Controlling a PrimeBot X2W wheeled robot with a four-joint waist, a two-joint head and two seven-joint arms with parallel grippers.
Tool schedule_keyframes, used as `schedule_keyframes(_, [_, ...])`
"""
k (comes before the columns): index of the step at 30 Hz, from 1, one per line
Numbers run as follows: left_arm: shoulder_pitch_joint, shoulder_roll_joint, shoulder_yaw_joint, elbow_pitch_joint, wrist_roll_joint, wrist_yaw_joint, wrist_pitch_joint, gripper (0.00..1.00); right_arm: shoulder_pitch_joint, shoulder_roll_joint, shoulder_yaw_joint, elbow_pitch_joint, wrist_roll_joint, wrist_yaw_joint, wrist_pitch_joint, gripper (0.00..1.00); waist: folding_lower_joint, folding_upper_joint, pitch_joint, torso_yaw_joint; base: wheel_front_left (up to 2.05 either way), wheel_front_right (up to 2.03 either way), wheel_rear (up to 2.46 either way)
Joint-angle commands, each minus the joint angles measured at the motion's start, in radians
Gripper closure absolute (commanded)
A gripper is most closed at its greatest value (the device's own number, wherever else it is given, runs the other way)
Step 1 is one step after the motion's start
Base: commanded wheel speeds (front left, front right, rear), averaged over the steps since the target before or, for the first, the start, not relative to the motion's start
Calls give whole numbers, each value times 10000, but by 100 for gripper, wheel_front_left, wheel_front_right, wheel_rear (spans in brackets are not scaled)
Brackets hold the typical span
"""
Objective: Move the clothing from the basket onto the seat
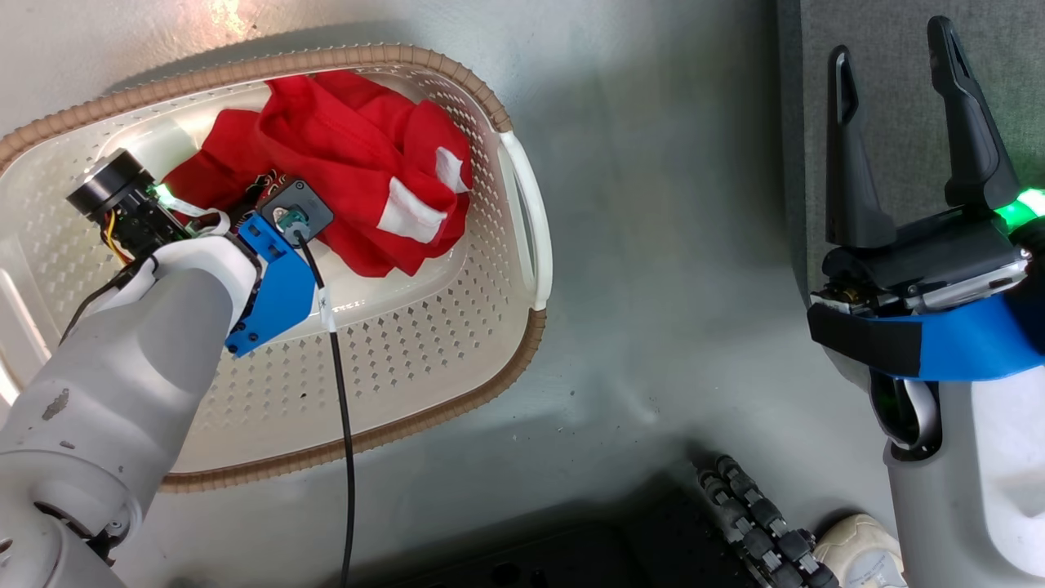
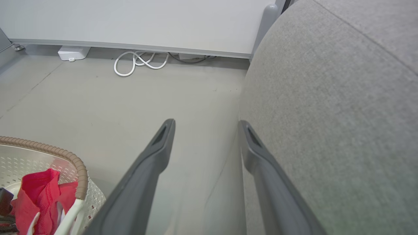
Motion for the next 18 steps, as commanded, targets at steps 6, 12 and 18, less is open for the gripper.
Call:
schedule_keyframes(6, [-25, -216, -26, 35, -109, -50, -136, 100, -226, -27, -101, 78, 18, -2, -36, 0, 0, 0, -165, 141, 0, 0, 0])
schedule_keyframes(12, [237, -600, -30, 27, -160, -48, -606, 100, -182, -82, -176, 186, 48, -2, -36, 0, 0, 0, -504, 411, 0, 0, 0])
schedule_keyframes(18, [475, -895, -37, -77, -344, -52, -989, 100, -219, -192, -193, 313, 89, -2, -36, 0, 0, 0, -896, 665, 0, 0, 0])
